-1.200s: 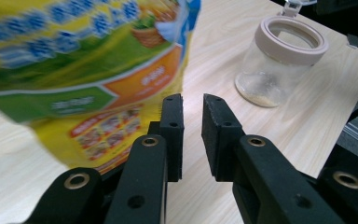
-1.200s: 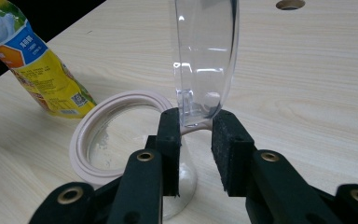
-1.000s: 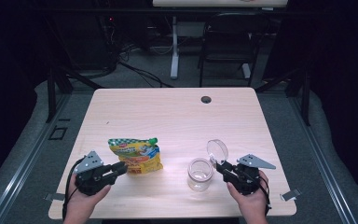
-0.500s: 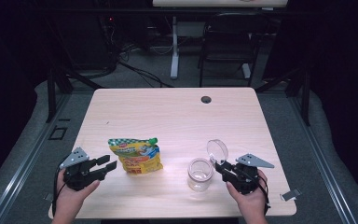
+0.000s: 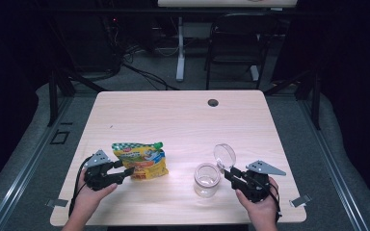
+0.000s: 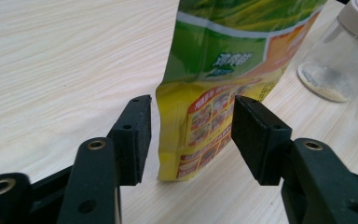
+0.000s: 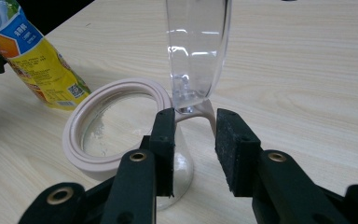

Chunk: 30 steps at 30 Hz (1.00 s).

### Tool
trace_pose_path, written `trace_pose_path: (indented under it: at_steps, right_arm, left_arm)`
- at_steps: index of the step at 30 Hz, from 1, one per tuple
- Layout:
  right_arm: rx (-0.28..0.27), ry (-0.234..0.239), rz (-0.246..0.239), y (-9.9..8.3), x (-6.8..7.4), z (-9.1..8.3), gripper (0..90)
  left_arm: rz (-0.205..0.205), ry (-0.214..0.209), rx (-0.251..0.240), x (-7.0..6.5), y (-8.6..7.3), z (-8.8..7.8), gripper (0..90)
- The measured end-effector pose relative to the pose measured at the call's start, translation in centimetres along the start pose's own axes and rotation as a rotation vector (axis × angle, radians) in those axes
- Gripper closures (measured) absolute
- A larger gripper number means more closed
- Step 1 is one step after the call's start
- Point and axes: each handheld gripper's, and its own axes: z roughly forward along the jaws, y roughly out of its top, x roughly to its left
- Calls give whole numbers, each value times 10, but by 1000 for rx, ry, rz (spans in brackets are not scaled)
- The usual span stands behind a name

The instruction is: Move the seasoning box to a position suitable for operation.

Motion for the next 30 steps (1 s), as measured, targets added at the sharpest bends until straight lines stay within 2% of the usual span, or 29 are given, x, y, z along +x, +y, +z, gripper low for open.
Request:
trace_pose_path:
  at_steps: [4,6,7,10,14,22,30]
  right_arm:
    - [-1,4,4,0,0,1,682]
    - [3,3,2,0,0,1,682]
    - [3,7,0,-1,1,2,681]
    - [10,8,1,-2,1,2,679]
    - [6,10,4,-2,2,2,679]
    - [15,9,-8,-2,2,2,676]
    - [11,9,0,-2,0,2,675]
  left_arm:
    - [-2,-33,8,3,2,7,489]
    - [2,-37,9,3,2,8,489]
    - [18,-36,11,1,1,9,506]
    - [22,-32,17,-1,1,8,529]
    - [9,-42,11,-2,0,7,547]
    - [-18,-52,6,-9,-5,2,667]
    - [3,-64,16,-18,-6,0,735]
